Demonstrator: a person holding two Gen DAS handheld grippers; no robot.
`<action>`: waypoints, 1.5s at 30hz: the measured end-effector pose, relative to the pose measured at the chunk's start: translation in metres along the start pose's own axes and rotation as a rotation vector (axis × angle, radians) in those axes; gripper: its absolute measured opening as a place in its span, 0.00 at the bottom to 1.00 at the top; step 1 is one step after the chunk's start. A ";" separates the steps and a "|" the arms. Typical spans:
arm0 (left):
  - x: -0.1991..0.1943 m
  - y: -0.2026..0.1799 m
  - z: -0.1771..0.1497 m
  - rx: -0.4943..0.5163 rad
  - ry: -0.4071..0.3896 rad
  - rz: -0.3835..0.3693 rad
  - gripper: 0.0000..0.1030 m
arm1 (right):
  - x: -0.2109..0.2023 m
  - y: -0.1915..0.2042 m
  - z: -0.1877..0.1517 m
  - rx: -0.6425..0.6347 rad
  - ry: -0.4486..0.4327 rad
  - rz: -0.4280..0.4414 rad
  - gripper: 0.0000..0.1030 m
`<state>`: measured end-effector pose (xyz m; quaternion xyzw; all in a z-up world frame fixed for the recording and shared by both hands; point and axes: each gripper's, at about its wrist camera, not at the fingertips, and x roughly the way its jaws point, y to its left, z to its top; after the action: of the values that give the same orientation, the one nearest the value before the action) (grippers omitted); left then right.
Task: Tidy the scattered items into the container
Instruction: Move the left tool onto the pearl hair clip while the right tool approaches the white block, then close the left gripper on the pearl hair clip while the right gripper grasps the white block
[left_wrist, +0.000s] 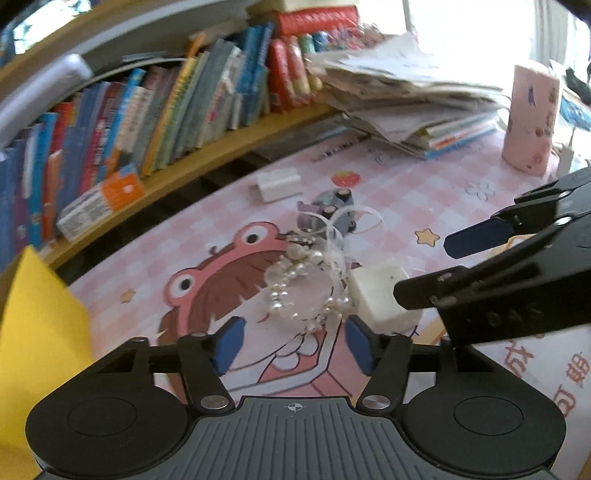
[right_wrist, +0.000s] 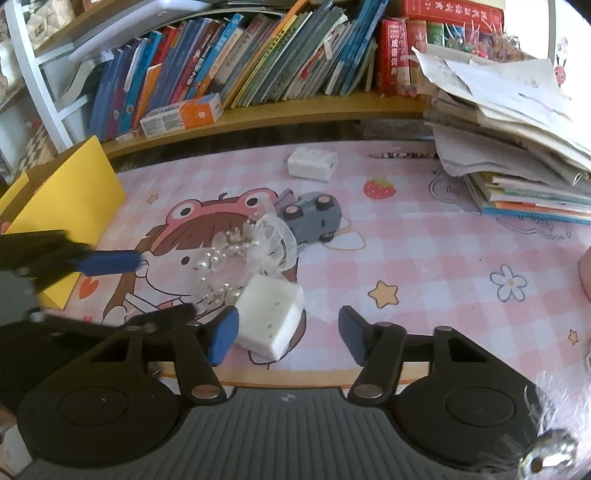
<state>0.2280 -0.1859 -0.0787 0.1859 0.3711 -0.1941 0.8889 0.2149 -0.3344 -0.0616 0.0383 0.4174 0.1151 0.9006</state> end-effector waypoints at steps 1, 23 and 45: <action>0.005 -0.001 0.001 0.019 0.000 -0.014 0.57 | 0.000 0.000 0.000 -0.002 0.003 0.002 0.55; 0.034 0.010 0.003 0.095 -0.020 -0.136 0.38 | 0.007 -0.002 -0.001 0.020 0.026 0.001 0.54; 0.036 0.028 0.001 0.042 -0.005 -0.107 0.19 | 0.025 0.009 0.003 -0.018 0.057 0.023 0.55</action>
<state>0.2655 -0.1696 -0.0989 0.1840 0.3742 -0.2497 0.8740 0.2313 -0.3201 -0.0771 0.0314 0.4415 0.1303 0.8872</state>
